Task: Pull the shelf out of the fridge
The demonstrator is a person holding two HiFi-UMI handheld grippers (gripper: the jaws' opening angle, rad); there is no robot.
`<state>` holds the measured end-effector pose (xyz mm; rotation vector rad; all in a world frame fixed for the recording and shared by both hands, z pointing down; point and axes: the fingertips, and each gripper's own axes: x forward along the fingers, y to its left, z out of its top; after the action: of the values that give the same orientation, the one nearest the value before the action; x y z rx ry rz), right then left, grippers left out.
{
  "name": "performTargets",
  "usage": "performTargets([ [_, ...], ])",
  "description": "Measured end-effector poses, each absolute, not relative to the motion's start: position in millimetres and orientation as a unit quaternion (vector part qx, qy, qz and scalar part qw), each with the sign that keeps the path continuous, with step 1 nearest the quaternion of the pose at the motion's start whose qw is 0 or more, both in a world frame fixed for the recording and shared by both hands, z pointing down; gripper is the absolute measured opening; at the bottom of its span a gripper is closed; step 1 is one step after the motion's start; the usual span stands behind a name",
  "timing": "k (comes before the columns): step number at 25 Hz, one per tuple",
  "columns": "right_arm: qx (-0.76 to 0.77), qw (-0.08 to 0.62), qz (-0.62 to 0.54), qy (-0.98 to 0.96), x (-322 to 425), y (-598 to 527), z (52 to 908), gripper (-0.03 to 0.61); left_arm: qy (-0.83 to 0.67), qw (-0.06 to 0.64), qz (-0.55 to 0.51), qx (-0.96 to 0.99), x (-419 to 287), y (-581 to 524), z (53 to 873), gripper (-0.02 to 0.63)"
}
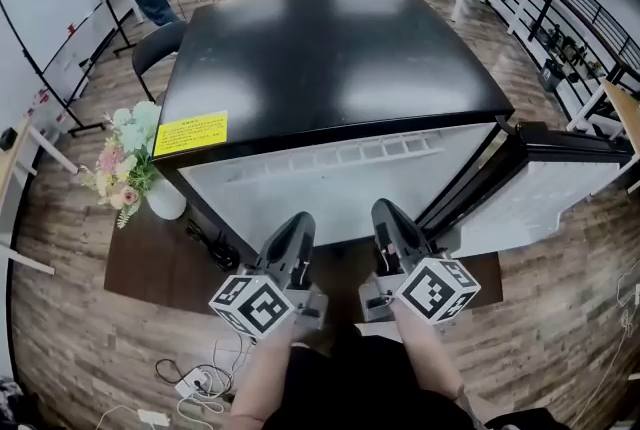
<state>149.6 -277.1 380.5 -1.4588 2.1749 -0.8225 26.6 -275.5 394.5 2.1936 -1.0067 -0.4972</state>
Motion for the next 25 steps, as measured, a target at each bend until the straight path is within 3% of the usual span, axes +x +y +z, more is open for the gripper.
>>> performTargets([
  [12,-0.424,0.3,-0.41,0.75,158.4,-292.8,353.8,-0.006,-0.394,0.408,-0.358,0.742,3.8,-288.1,362.3,0.014],
  [15,-0.403,0.332,-0.43,0.736,163.1,-297.8,346.2,0.05,-0.378,0.409,-0.389,0.734,7.2,-289.3,350.9,0.087],
  [20,-0.373,0.365,-0.457,0.72,164.2,-310.7,339.5,0.106,-0.389,0.407,-0.419,0.712,-0.8,-297.5,342.9,0.149],
  [25,-0.368,0.38,-0.459,0.714,164.8,-322.9,332.2,0.115,-0.393,0.412,-0.45,0.688,-11.0,-312.8,332.2,0.192],
])
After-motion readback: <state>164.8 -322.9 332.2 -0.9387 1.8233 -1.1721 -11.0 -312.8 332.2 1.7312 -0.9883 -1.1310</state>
